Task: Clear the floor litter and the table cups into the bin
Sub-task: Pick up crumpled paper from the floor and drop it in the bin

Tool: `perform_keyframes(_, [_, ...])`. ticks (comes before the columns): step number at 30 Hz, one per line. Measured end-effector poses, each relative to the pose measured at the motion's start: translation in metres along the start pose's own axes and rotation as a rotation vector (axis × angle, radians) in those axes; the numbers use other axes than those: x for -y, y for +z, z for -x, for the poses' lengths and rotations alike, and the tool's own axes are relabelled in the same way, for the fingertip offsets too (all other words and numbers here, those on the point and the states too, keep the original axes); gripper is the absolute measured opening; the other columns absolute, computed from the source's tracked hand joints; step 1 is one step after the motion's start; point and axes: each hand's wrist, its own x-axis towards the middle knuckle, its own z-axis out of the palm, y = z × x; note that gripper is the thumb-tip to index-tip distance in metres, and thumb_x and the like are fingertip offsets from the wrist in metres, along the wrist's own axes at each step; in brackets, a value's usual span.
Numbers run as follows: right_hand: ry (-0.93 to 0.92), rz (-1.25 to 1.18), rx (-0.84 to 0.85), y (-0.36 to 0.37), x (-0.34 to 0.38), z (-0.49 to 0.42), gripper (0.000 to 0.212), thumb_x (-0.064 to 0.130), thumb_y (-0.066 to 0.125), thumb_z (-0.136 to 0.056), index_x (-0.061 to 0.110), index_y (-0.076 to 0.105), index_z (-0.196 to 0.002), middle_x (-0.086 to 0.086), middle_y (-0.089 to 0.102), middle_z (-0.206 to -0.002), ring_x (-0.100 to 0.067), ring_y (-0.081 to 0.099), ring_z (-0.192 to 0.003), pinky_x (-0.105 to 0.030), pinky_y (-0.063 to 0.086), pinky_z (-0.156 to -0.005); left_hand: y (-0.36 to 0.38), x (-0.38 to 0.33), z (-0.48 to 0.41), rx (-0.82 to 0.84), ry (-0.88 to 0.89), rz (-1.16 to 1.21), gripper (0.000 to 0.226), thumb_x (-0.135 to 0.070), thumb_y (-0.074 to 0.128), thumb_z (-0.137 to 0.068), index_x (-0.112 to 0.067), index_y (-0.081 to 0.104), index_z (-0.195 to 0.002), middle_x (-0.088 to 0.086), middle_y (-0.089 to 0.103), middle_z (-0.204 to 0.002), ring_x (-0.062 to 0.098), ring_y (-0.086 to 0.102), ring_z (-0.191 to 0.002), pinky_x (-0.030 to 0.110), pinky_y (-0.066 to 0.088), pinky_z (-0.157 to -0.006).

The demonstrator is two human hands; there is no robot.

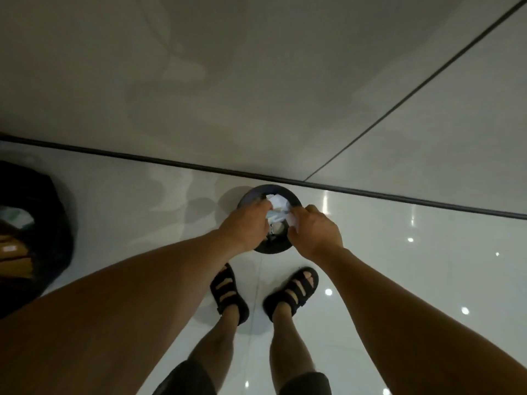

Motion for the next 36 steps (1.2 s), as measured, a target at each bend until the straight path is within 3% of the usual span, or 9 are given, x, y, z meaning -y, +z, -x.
perform_keyframes(7, [0.05, -0.079, -0.046, 0.143, -0.042, -0.092, 0.047, 0.036, 0.05, -0.096, 0.022, 0.042, -0.14, -0.008, 0.05, -0.132, -0.026, 0.055, -0.112, -0.036, 0.051, -0.089, 0.124, 0.085, -0.086, -0.079, 0.037, -0.063, 0.03, -0.018, 0.053, -0.094, -0.011, 0.054, -0.123, 0.007, 0.057, -0.119, 0.022, 0.055, -0.11, 0.025, 0.043, -0.084])
perform_keyframes(11, [0.033, -0.048, -0.049, 0.192, -0.051, -0.114, 0.055, 0.039, 0.052, -0.094, 0.022, 0.037, -0.145, -0.009, 0.043, -0.144, -0.029, 0.045, -0.127, -0.041, 0.044, -0.1, 0.158, 0.124, -0.103, -0.115, 0.113, -0.363, 0.042, -0.028, 0.054, -0.091, -0.018, 0.05, -0.131, 0.002, 0.045, -0.143, 0.022, 0.025, -0.142, 0.038, 0.028, -0.113])
perform_keyframes(16, [0.061, -0.076, 0.041, 0.203, -0.055, -0.097, 0.064, 0.042, 0.057, -0.09, 0.025, 0.03, -0.146, -0.007, 0.034, -0.151, -0.029, 0.031, -0.138, -0.043, 0.038, -0.107, 0.153, 0.136, -0.091, 0.049, 0.032, -0.483, 0.062, -0.036, 0.05, -0.088, -0.02, 0.031, -0.145, 0.002, 0.021, -0.157, 0.023, 0.004, -0.147, 0.046, 0.019, -0.116])
perform_keyframes(20, [0.055, -0.116, 0.048, 0.159, -0.059, -0.063, 0.071, 0.043, 0.055, -0.089, 0.028, 0.023, -0.15, -0.005, 0.025, -0.157, -0.027, 0.023, -0.144, -0.044, 0.034, -0.112, 0.109, 0.105, -0.072, 0.001, 0.032, -0.526, 0.065, -0.046, 0.042, -0.09, -0.019, 0.025, -0.147, 0.003, 0.015, -0.159, 0.023, 0.001, -0.147, 0.049, 0.019, -0.114])
perform_keyframes(26, [0.082, -0.085, -0.015, 0.027, -0.058, 0.009, 0.076, 0.053, 0.05, -0.093, 0.029, 0.011, -0.154, -0.004, 0.008, -0.163, -0.026, 0.006, -0.149, -0.044, 0.023, -0.116, 0.006, 0.0, -0.032, -0.095, 0.093, -0.501, 0.065, -0.052, 0.036, -0.094, -0.02, 0.023, -0.149, 0.002, 0.015, -0.159, 0.023, 0.004, -0.147, 0.049, 0.018, -0.114])
perform_keyframes(31, [0.079, -0.031, -0.106, -0.081, -0.055, 0.089, 0.077, 0.057, 0.049, -0.093, 0.029, 0.012, -0.155, -0.004, 0.009, -0.163, -0.025, 0.007, -0.149, -0.043, 0.026, -0.116, -0.064, -0.09, 0.022, -0.108, 0.168, -0.471, 0.064, -0.051, 0.034, -0.095, -0.019, 0.02, -0.15, 0.002, 0.011, -0.16, 0.02, 0.0, -0.147, 0.049, 0.013, -0.115])
perform_keyframes(36, [0.216, -0.016, -0.218, -0.144, -0.054, 0.194, 0.077, 0.057, 0.05, -0.091, 0.029, 0.015, -0.154, -0.005, 0.016, -0.161, -0.025, 0.014, -0.147, -0.044, 0.033, -0.112, -0.104, -0.161, 0.081, -0.037, 0.311, -0.578, 0.065, -0.052, 0.033, -0.095, -0.02, 0.018, -0.15, 0.0, 0.008, -0.16, 0.02, -0.001, -0.147, 0.049, 0.012, -0.114])
